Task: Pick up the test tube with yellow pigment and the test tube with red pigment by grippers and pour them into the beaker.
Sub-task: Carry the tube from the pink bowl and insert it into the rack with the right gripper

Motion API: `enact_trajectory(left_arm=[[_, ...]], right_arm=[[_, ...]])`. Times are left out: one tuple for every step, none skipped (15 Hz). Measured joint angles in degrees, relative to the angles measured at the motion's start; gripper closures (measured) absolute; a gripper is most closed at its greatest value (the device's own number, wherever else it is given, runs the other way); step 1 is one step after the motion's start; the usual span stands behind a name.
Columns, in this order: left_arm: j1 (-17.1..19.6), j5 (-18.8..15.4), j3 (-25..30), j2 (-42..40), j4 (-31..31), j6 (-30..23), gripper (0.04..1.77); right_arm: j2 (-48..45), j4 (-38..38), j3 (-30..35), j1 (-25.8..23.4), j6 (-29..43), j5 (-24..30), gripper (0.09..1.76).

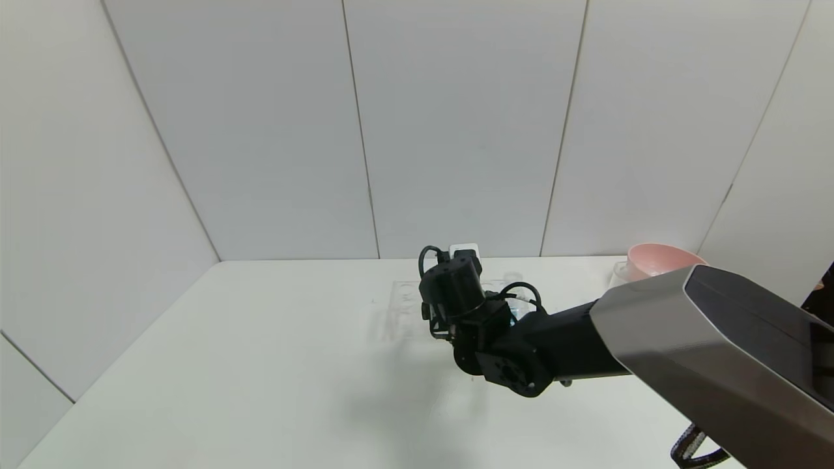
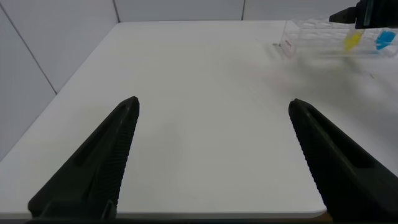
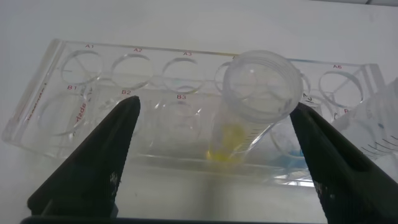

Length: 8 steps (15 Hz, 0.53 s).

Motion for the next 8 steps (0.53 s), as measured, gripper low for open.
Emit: enact_trajectory(left_arm=[[0.00,0.00,0.00,0.00,0.00,0.00,0.09],[0.00,0.00,0.00,0.00,0.00,0.00,0.09],[0.00,0.00,0.00,0.00,0.00,0.00,0.09],[0.00,0.00,0.00,0.00,0.00,0.00,0.09],[0.00,0.00,0.00,0.00,0.00,0.02,0.09],[0.00,0.00,0.00,0.00,0.00,0.00,0.09],[0.00,-0.02,0.00,0.00,0.00,0.02,0.09],[0.00,0.00,0.00,0.00,0.00,0.02,0.09]], right_arm=[[-0.02,-0.02,0.04,-0.01,0.00,-0.02,0.14],[-0.07,0.00,0.11,-0.04,-0.02,-0.02,0.14],[-0.13,0.00,0.24,-0.04,-0.02,0.00,0.14],[-0.18,0.00,0.37,-0.04,0.00,0.00,0.14],[-0.22,0.00,0.48,-0.04,0.00,-0.02,0.14],[-0.27,-0.05,0.52,-0.04,0.00,0.00,0.14],[-0.30,-0.18,0.59,-0.04,0.00,-0.02,0.14],[-0.33,-0.33,0.61,-0.04,0.00,0.00,0.14]])
